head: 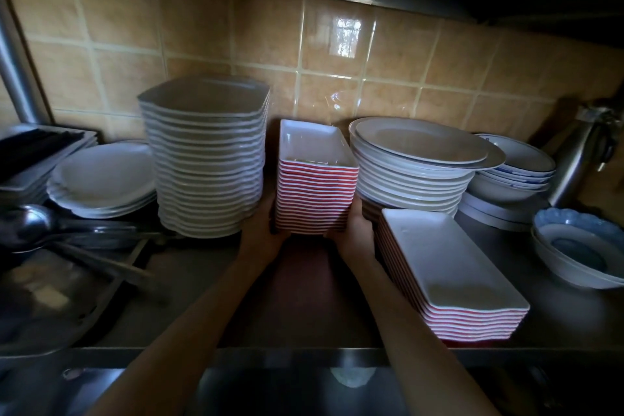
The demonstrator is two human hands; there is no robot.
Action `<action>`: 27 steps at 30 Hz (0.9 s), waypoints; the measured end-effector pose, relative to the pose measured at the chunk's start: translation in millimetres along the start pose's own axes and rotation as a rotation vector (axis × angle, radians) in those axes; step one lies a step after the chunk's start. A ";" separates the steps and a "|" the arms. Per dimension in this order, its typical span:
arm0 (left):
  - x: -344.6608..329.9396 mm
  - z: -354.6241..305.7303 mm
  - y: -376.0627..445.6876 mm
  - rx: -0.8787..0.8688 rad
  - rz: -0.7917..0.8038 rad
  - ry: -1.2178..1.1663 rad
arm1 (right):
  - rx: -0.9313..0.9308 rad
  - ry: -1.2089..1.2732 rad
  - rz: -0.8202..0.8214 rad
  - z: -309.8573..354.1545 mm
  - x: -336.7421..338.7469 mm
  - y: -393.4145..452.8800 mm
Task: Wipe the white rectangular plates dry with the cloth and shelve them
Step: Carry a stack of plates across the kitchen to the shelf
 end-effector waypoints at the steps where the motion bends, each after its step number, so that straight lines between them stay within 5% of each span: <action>1: 0.1 2.0 0.7 0.011 -0.001 -0.001 | -0.001 0.008 -0.003 -0.3 -0.4 1.7; 27: 14.9 -31.8 -13.4 0.087 -0.040 0.001 | -0.028 0.203 -0.141 2.4 7.3 -12.9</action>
Point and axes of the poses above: each hand's wrist, its own y-axis towards the middle knuckle, its own x-axis out of the back of the hand, z = x × y, the point moved 7 cm from there along y, towards the middle knuckle, and after that the axes turned 9 degrees about z, right-handed, at the moved point
